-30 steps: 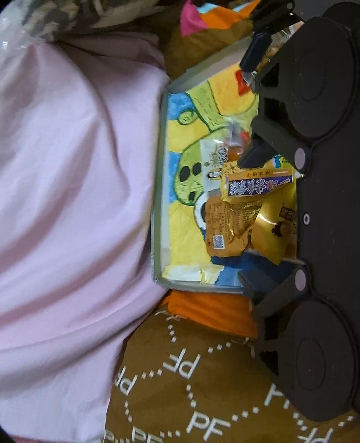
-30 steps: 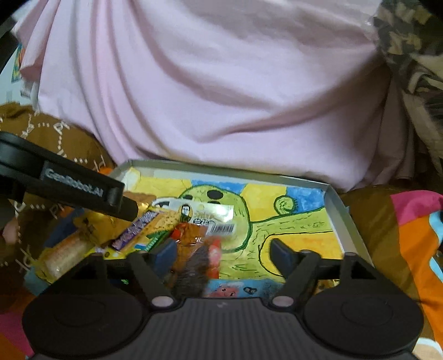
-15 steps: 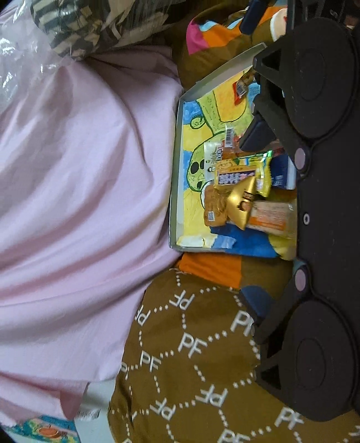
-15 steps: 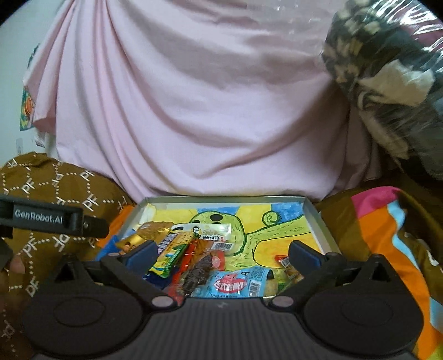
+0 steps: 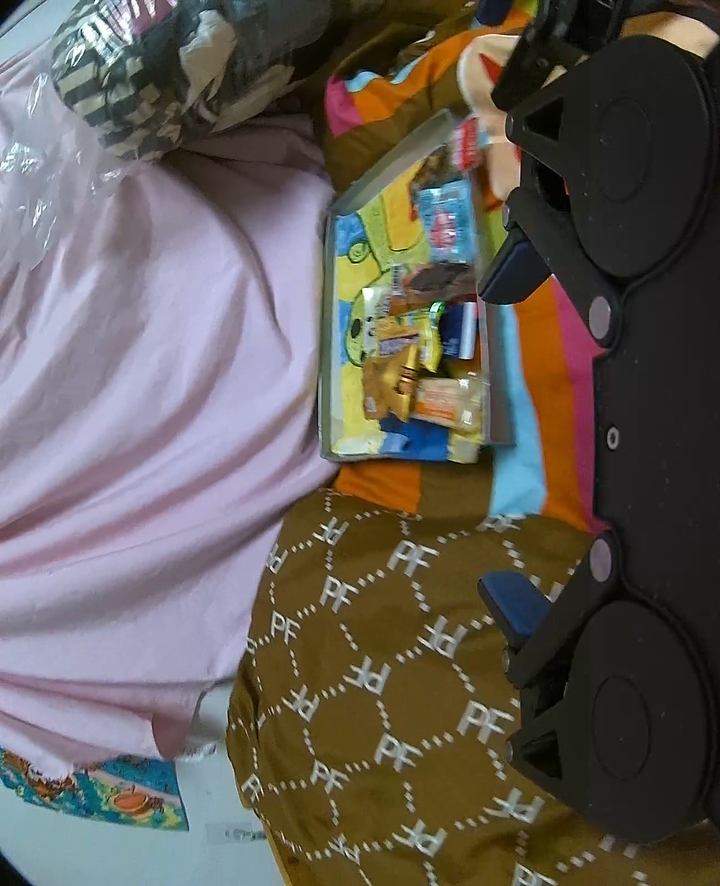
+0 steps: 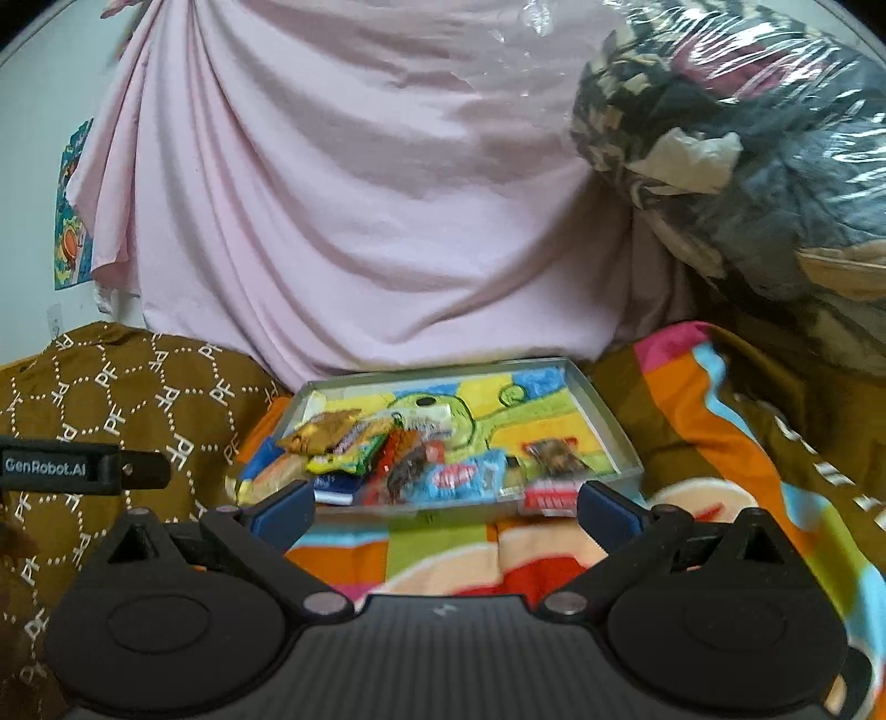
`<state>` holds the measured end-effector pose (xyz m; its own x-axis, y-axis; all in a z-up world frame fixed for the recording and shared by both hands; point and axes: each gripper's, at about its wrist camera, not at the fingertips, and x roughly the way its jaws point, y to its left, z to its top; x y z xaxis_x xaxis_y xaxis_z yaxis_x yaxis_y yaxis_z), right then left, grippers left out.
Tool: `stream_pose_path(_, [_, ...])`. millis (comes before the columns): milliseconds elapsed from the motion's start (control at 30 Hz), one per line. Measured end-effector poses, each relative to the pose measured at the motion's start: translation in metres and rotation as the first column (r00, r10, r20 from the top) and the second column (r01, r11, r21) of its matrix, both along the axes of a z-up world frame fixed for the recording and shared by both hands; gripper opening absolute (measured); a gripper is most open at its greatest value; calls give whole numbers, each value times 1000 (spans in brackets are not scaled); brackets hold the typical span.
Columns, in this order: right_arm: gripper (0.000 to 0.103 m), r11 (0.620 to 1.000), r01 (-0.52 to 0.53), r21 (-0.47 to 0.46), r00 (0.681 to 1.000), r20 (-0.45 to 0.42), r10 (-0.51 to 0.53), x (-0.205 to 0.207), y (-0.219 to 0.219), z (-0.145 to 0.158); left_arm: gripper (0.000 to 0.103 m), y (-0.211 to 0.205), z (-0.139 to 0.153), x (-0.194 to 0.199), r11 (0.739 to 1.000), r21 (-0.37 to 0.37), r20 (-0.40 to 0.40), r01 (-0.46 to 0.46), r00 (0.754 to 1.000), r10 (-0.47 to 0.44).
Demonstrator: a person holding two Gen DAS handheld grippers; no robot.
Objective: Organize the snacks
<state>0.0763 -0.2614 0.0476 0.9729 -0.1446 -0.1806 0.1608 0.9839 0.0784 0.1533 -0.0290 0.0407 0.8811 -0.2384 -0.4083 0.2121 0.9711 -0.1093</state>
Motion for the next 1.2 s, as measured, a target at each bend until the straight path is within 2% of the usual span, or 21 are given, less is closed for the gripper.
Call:
stream_pose_path(233, [103,1000,16,7,1000,-21,-16,-37,10,-16,102,12,-18,-36,1000,22,-19,-7,1000,7])
stream_pose_path(500, [103,1000,21,-6,999,-29,-22,-53,17,-22,102,19,-32,-55,999,51,-34,10,999,-8])
stream_pose_path(700, [103,999,37,17,998,-47,-37,-56,15,-28,102,23,-37,-59,999,50,-35,4,999,-3])
stream_pose_path(1200, [103,999,37,-11,995,-93,-38,-55,24,-41,102,29,-53,-53,999,32,-83,9,997,-7])
